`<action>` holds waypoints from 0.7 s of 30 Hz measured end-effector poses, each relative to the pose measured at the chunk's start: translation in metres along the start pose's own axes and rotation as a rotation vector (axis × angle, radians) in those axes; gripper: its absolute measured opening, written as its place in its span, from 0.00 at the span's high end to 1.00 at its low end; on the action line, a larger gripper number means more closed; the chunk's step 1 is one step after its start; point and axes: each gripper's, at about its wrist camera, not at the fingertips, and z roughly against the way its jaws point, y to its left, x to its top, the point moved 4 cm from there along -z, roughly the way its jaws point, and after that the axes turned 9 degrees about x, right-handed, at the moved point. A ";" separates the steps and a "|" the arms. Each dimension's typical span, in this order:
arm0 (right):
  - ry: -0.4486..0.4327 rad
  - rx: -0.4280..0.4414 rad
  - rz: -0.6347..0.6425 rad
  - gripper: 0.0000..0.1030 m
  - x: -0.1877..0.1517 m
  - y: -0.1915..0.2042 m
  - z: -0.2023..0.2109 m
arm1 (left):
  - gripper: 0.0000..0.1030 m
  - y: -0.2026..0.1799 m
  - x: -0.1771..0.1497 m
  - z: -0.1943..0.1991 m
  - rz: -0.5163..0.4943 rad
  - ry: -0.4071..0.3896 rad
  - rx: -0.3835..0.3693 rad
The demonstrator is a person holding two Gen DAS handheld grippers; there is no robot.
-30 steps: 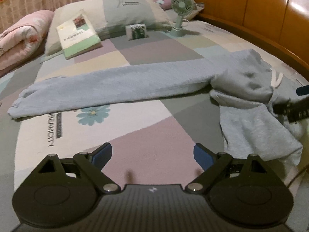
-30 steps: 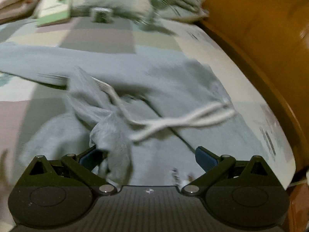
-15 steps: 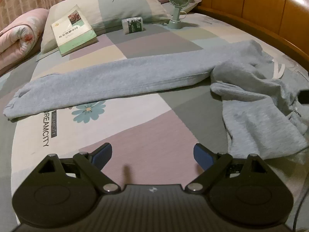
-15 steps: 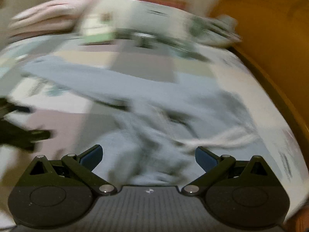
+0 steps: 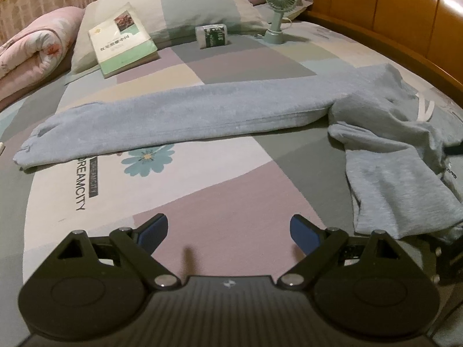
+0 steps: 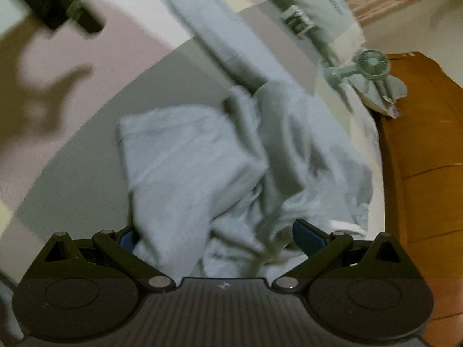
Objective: Fold clothes
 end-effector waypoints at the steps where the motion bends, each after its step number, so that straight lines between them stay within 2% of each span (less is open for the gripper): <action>1: -0.023 0.002 -0.021 0.00 0.005 -0.006 0.003 | 0.11 -0.001 0.000 0.000 -0.004 -0.001 -0.003; 5: -0.111 -0.005 -0.129 0.00 0.022 -0.041 0.019 | 0.11 -0.004 0.002 0.000 -0.007 -0.002 -0.012; 9: -0.156 -0.028 -0.286 0.00 0.025 -0.092 0.018 | 0.11 -0.006 0.003 -0.001 -0.007 0.003 -0.014; 14: -0.113 0.029 -0.540 0.00 0.004 -0.151 -0.014 | 0.11 -0.011 0.003 -0.004 -0.018 0.015 -0.025; 21: -0.040 0.108 -0.734 0.00 -0.038 -0.173 -0.051 | 0.11 -0.025 0.002 -0.010 -0.040 0.035 -0.050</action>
